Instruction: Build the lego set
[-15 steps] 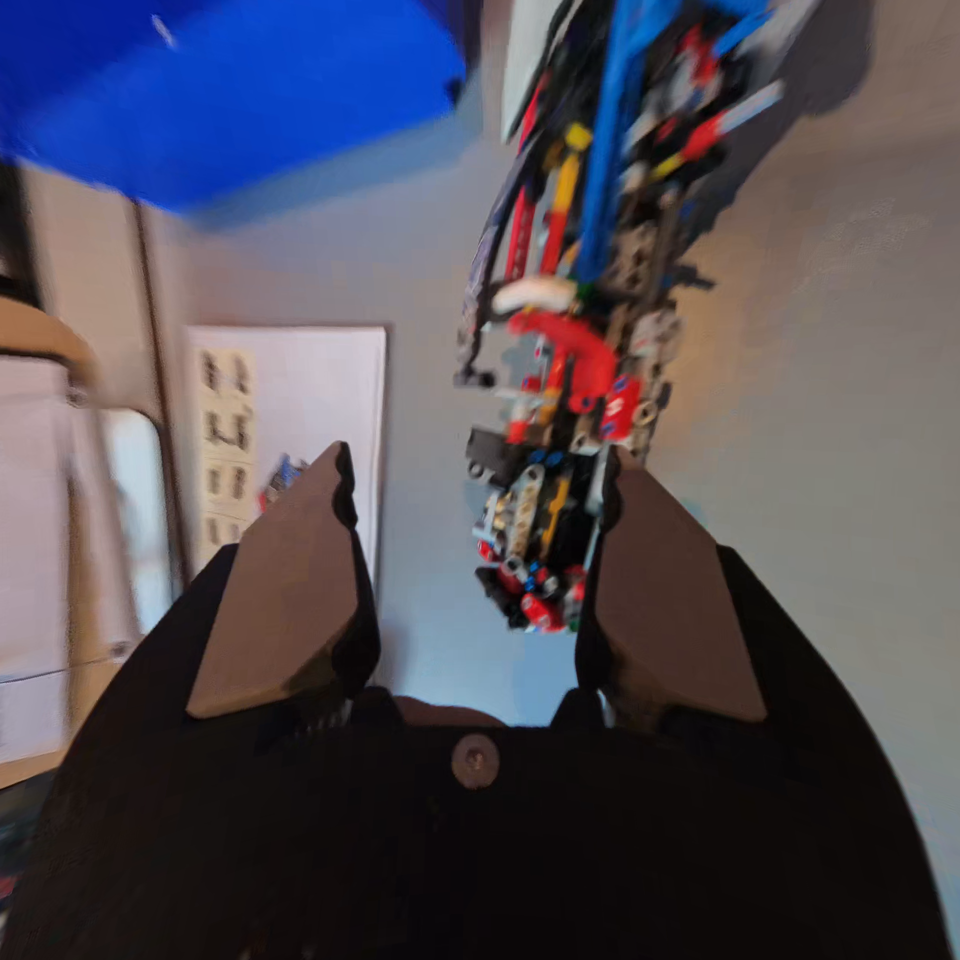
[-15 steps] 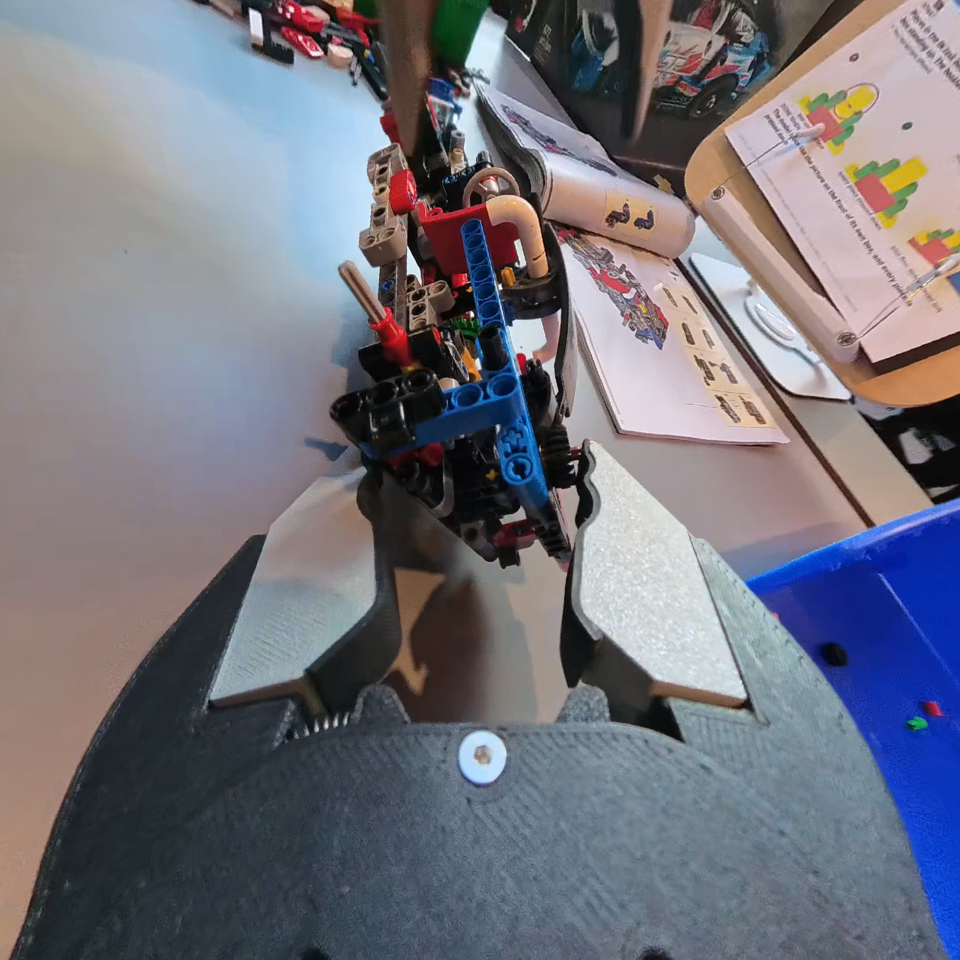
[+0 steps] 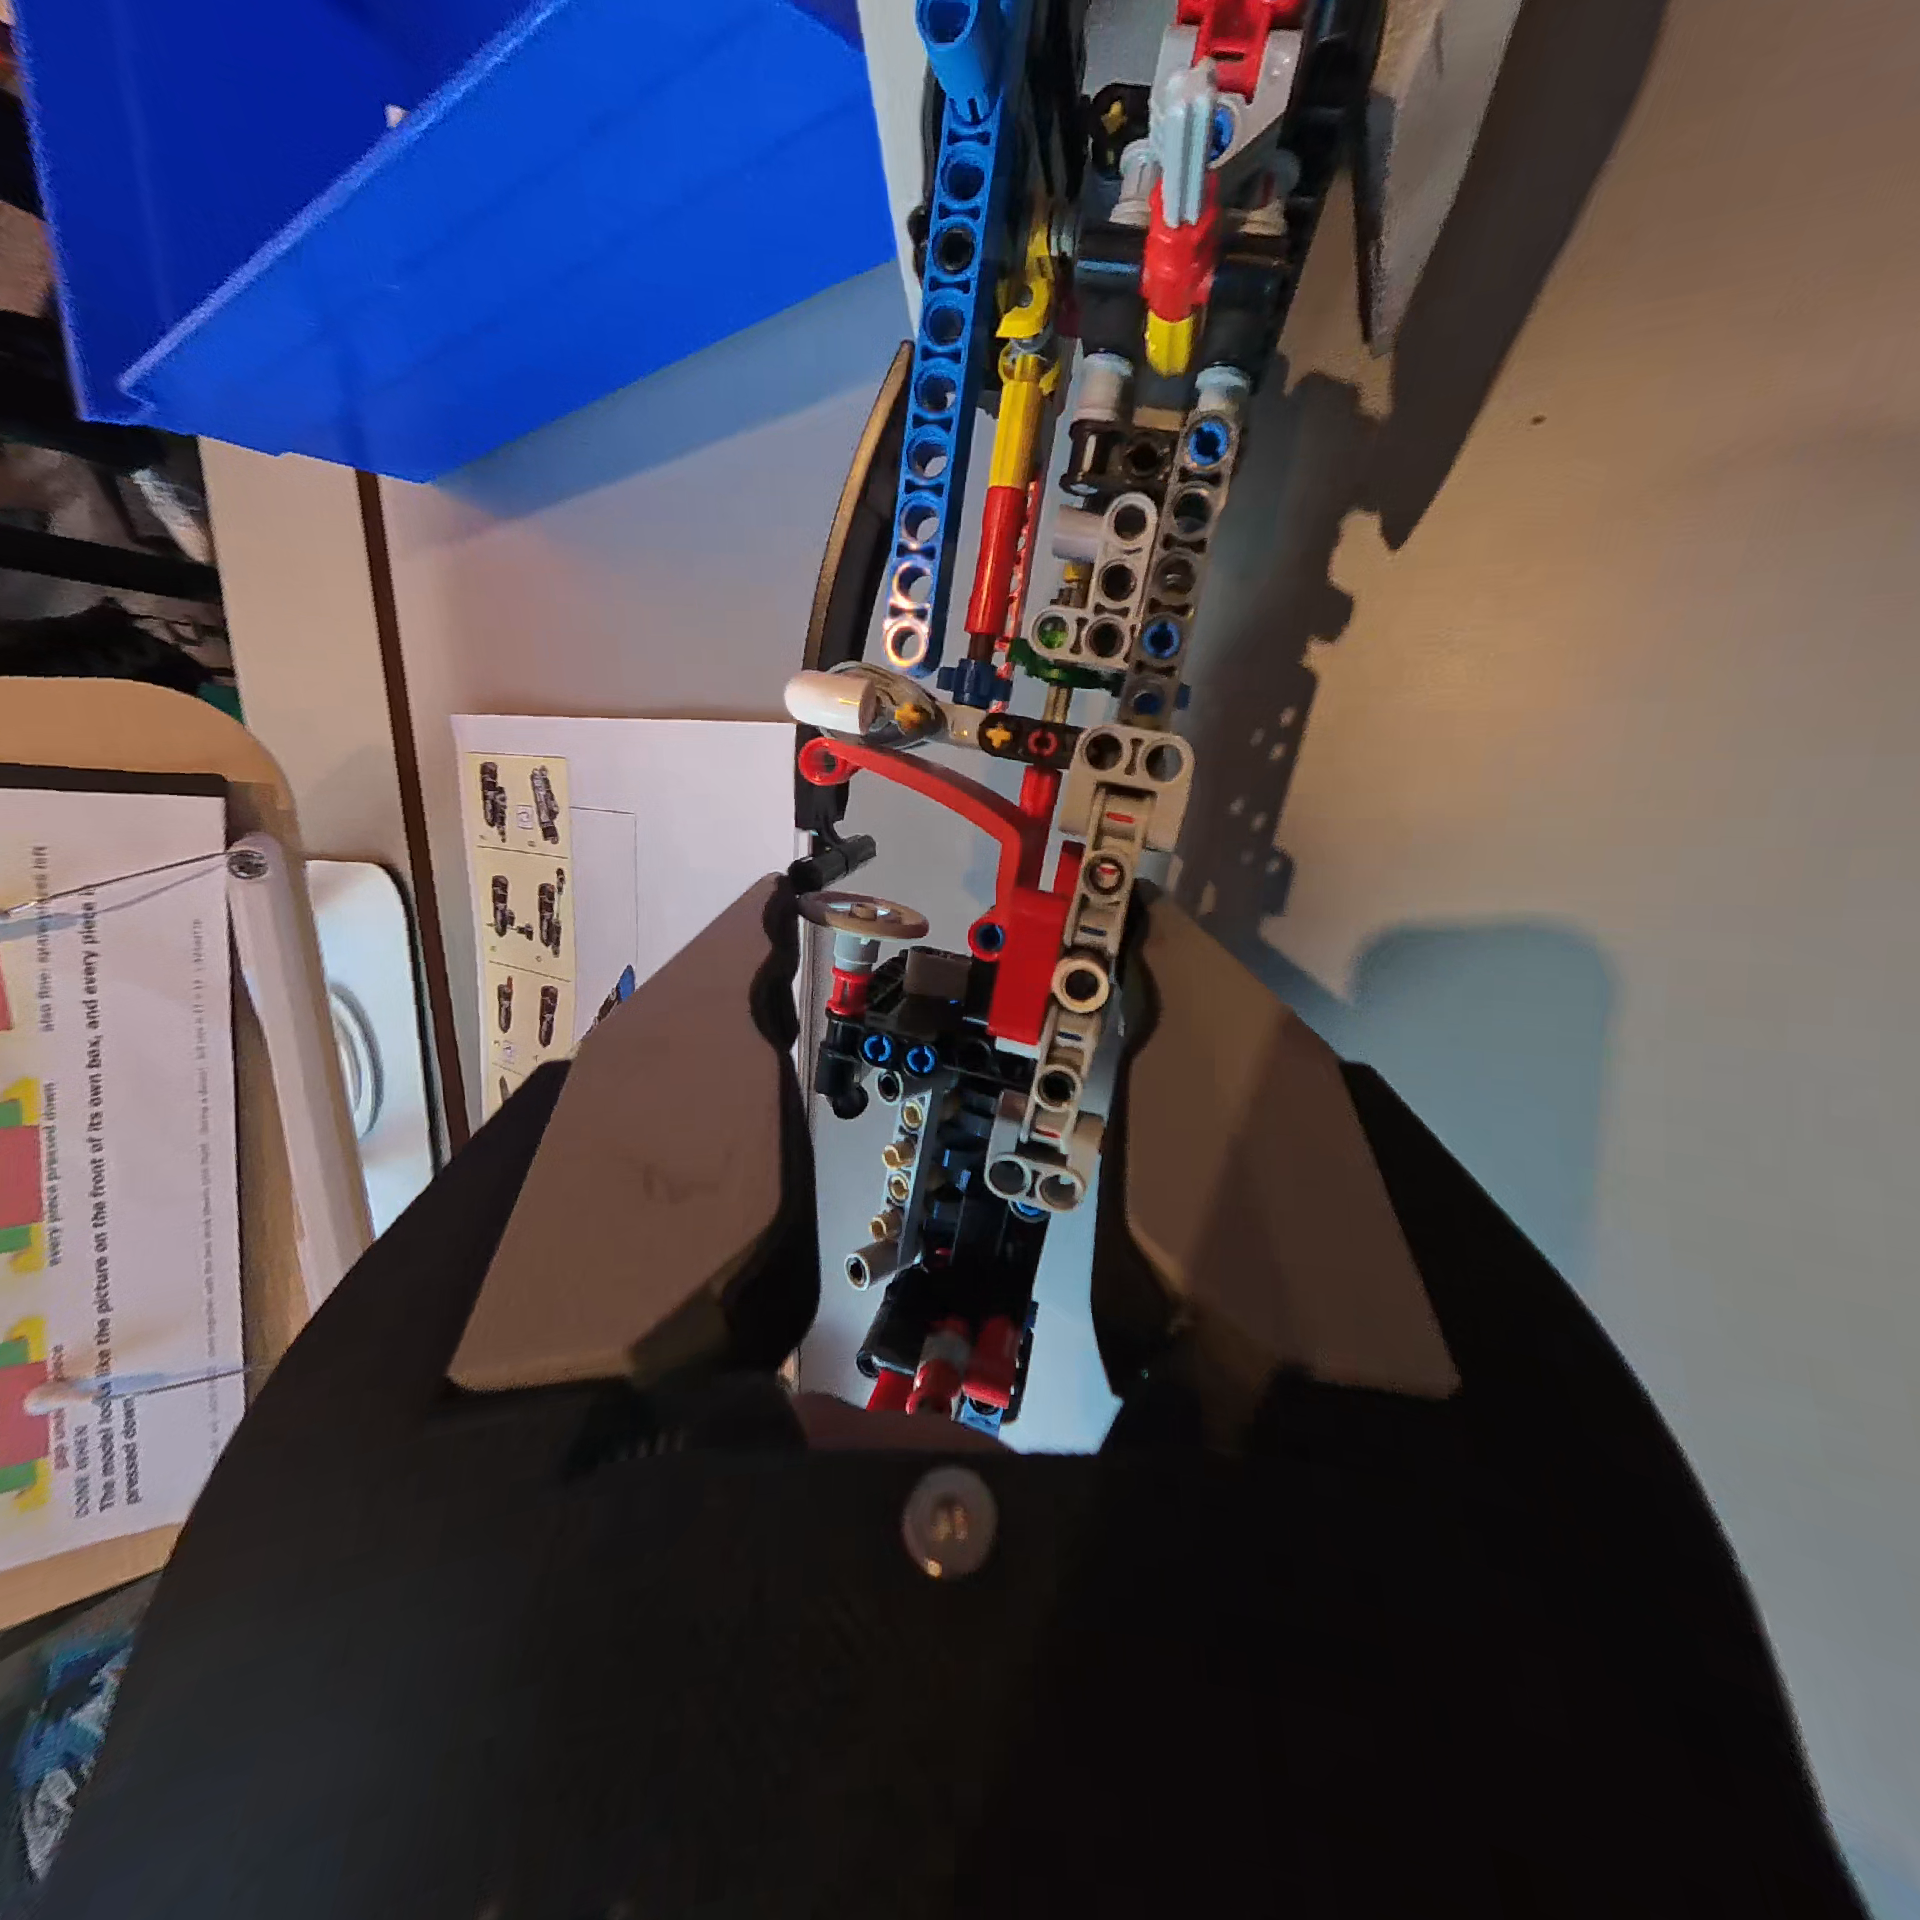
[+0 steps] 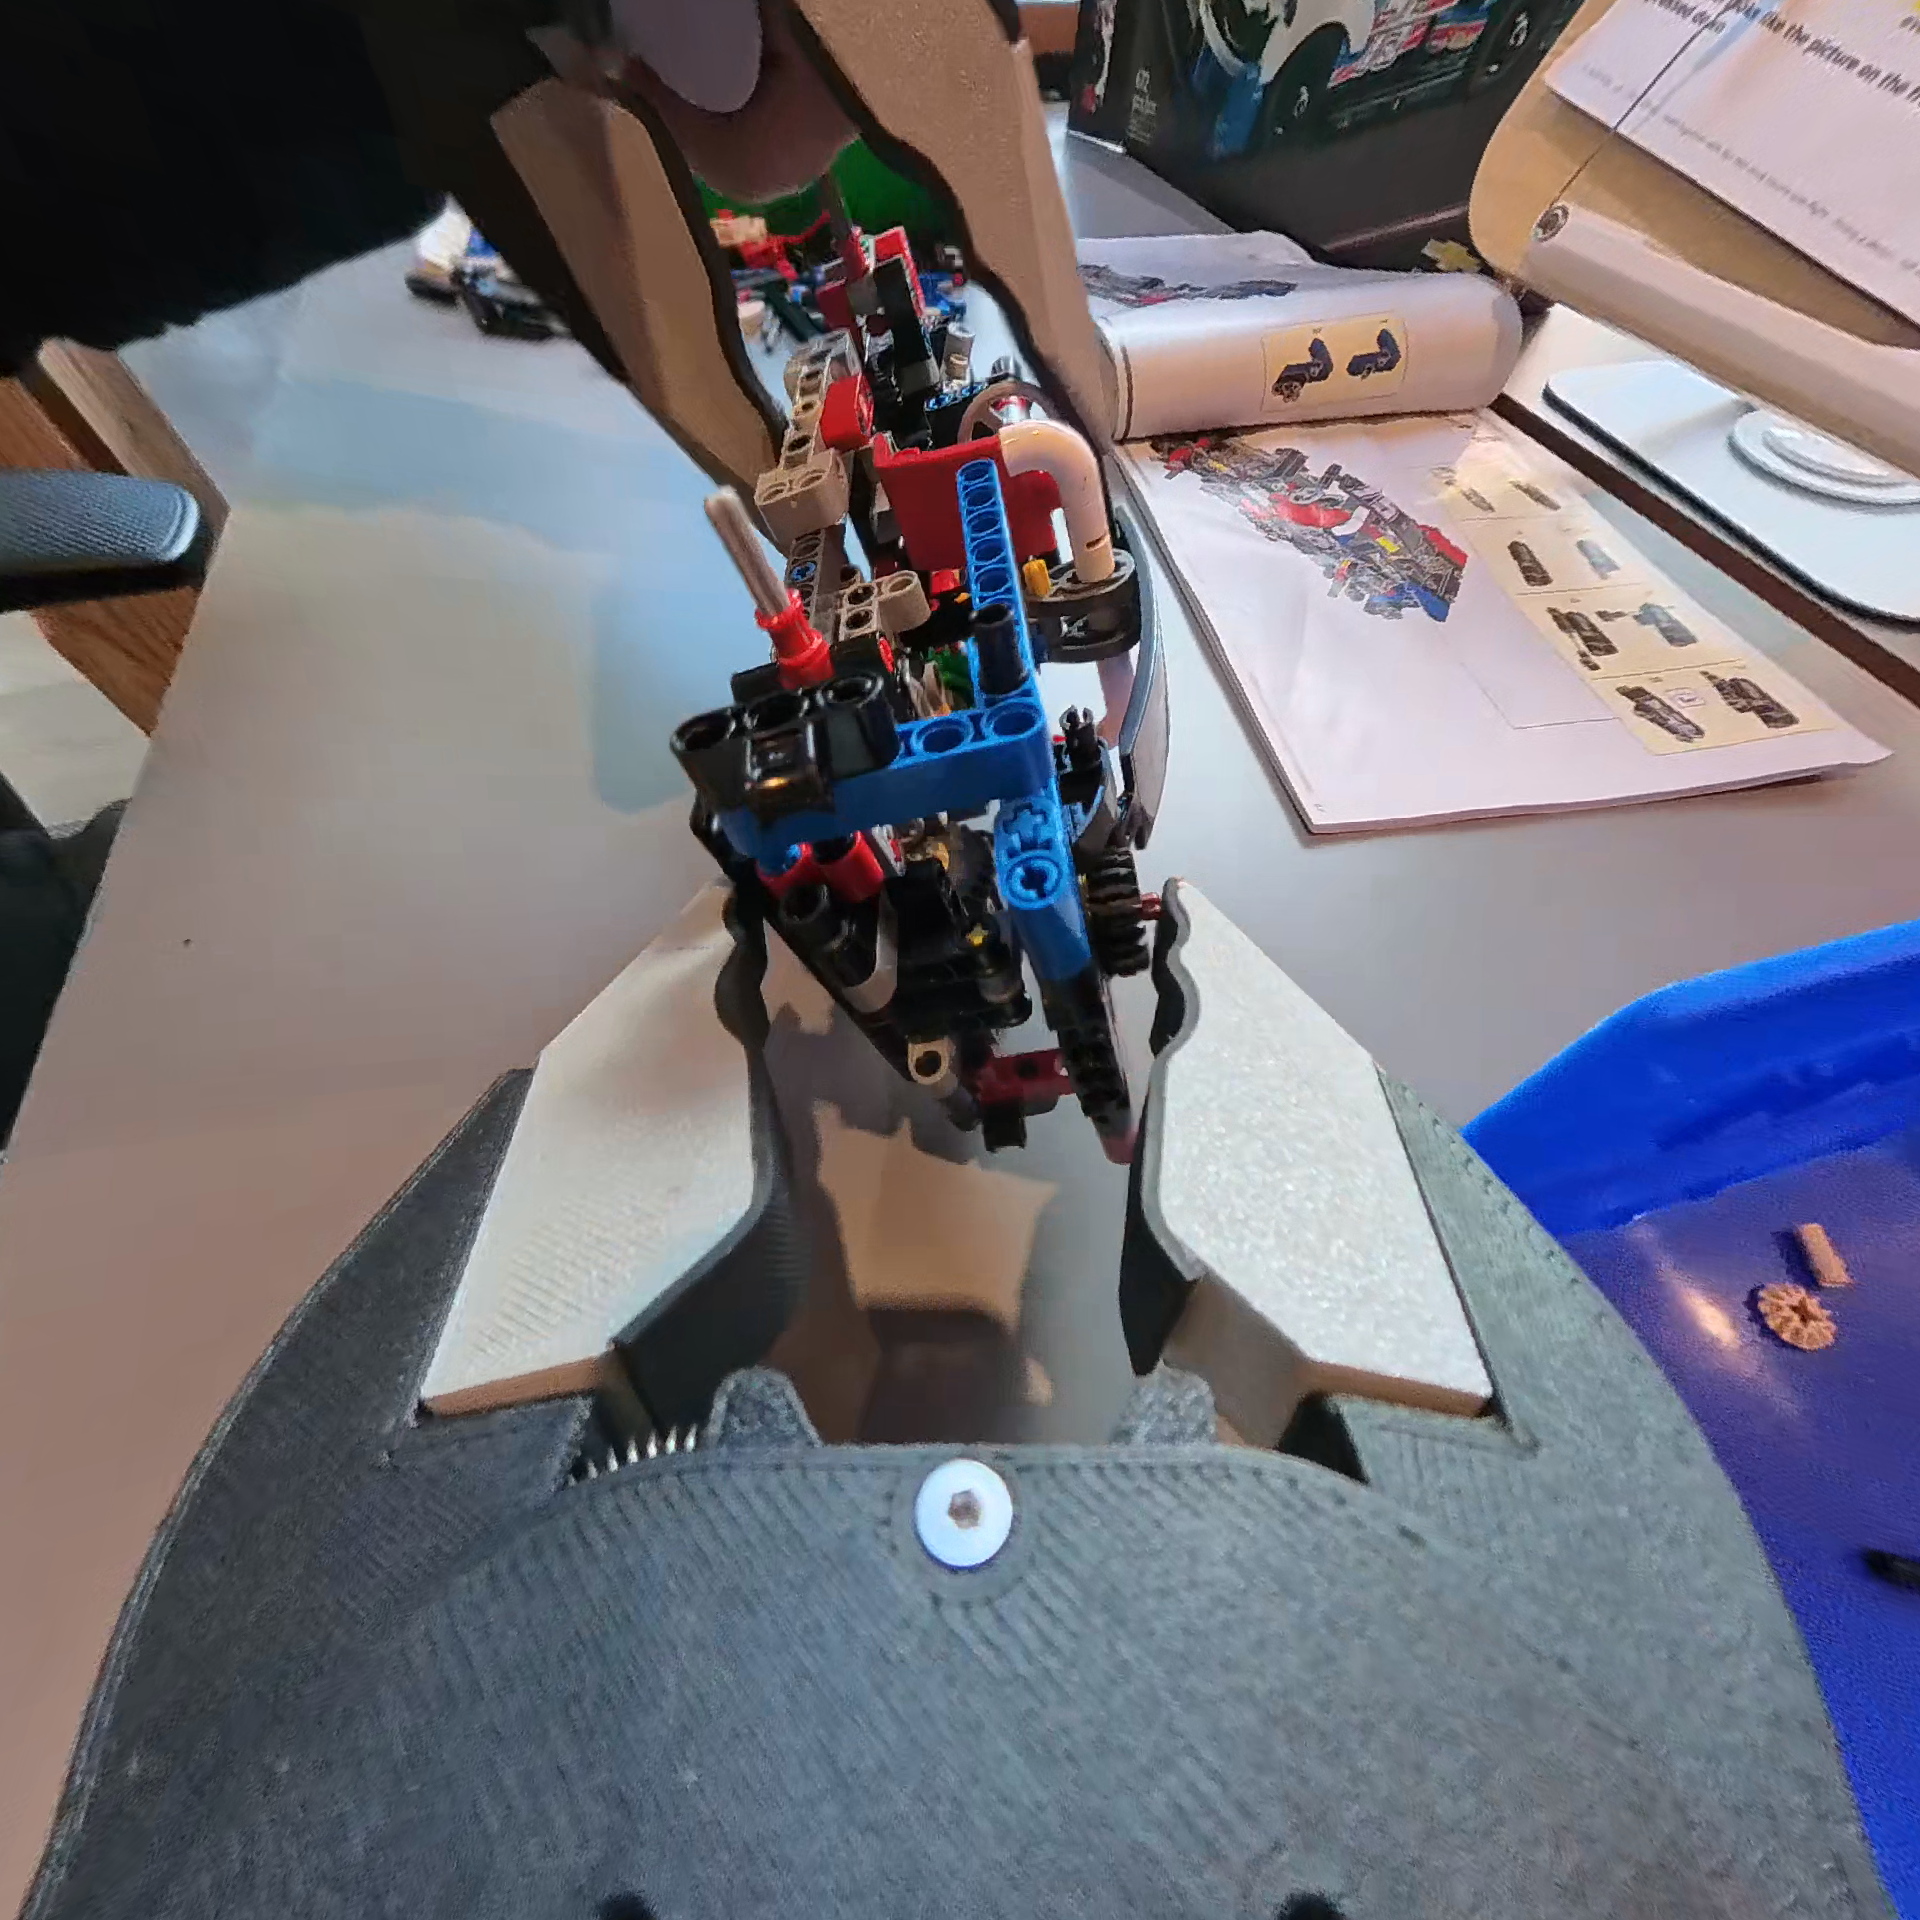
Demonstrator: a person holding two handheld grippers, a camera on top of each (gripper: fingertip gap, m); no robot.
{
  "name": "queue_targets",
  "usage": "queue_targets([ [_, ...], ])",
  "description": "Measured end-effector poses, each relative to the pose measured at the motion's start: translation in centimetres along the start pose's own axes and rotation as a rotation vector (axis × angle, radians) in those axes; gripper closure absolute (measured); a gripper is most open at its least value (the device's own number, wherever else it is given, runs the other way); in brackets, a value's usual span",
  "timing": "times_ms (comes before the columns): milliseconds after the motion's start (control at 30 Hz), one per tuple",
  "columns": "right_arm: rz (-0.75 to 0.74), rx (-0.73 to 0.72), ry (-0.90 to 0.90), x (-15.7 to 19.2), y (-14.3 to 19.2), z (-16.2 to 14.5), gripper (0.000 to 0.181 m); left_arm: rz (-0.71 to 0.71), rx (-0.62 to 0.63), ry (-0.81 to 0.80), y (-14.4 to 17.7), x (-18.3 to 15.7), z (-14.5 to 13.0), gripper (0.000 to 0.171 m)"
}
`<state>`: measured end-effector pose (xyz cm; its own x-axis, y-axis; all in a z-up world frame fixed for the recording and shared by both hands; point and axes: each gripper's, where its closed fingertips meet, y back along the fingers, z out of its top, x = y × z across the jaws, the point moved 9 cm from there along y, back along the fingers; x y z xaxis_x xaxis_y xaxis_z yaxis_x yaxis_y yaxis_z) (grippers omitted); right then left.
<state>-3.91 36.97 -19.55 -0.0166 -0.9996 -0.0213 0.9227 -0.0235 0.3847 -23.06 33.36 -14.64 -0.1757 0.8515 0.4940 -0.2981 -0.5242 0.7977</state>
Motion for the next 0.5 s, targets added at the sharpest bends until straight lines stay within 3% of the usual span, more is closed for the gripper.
queue_targets([
  [300, -0.001, -0.160, 0.053, -1.3, 4.7, 2.7, 0.128, -0.289, 0.048, -0.002, -1.2, 3.7, 0.2, 0.113],
  [467, 0.094, -0.144, 0.030, -2.3, 4.4, 3.4, 0.134, -0.325, 0.025, 0.037, -2.1, 4.6, 0.1, 0.110],
  [500, 0.094, -0.144, 0.021, -2.6, 4.3, 3.4, 0.144, -0.313, 0.019, 0.041, -2.2, 4.6, 0.0, 0.110],
])
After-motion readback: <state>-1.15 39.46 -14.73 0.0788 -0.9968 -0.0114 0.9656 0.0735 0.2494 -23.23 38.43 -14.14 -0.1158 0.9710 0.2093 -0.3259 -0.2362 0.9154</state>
